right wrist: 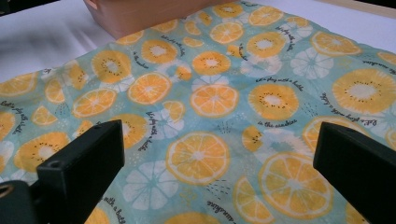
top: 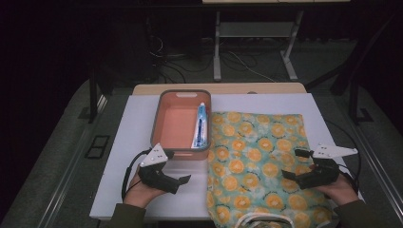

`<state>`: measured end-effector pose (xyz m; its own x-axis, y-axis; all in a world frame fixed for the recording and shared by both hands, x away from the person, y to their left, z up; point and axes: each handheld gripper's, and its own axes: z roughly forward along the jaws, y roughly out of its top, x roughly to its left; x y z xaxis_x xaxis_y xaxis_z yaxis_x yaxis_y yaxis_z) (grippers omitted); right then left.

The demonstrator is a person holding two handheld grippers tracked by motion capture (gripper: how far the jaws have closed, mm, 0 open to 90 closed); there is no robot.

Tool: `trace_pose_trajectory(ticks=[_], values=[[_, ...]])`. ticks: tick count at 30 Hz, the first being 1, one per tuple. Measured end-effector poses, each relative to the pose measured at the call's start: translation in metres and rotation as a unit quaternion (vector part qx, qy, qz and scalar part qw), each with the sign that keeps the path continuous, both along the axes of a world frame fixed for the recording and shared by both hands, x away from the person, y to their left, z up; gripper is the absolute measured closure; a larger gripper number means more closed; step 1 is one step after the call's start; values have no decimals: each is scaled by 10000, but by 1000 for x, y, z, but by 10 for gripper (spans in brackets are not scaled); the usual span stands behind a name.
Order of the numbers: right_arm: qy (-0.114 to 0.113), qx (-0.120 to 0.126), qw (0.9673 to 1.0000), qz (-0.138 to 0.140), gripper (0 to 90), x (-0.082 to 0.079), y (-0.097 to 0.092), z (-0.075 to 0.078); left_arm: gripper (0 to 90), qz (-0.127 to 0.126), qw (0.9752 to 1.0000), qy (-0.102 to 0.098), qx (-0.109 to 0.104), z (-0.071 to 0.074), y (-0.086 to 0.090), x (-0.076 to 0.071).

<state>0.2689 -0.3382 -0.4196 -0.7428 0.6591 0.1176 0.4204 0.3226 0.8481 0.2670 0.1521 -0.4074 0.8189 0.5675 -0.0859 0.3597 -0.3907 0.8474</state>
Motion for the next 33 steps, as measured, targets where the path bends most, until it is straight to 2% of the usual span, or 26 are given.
trace_pose_trajectory(ticks=[7,10,15,18,26,30,33], values=[[16,63,10000,2,19,1,-2,0,20,-111,9999,95,62,-3,-8,-1],[-20,51,10000,24,19,1,0,1,37,-180,9997,92,153,-4,-14,-5],[-36,-2,10000,29,19,0,4,1,80,-266,9995,134,140,-5,-24,-7],[-9,-26,10000,32,18,1,5,0,131,-316,9990,252,207,-10,-37,-6],[0,-28,10000,18,19,1,4,0,164,-427,9976,444,314,-24,-65,-4],[-9,-36,10000,29,19,1,5,0,158,-410,9971,511,395,-28,-71,-3],[2,-54,10000,34,19,1,5,-1,160,-378,9959,689,439,-35,-77,1]])
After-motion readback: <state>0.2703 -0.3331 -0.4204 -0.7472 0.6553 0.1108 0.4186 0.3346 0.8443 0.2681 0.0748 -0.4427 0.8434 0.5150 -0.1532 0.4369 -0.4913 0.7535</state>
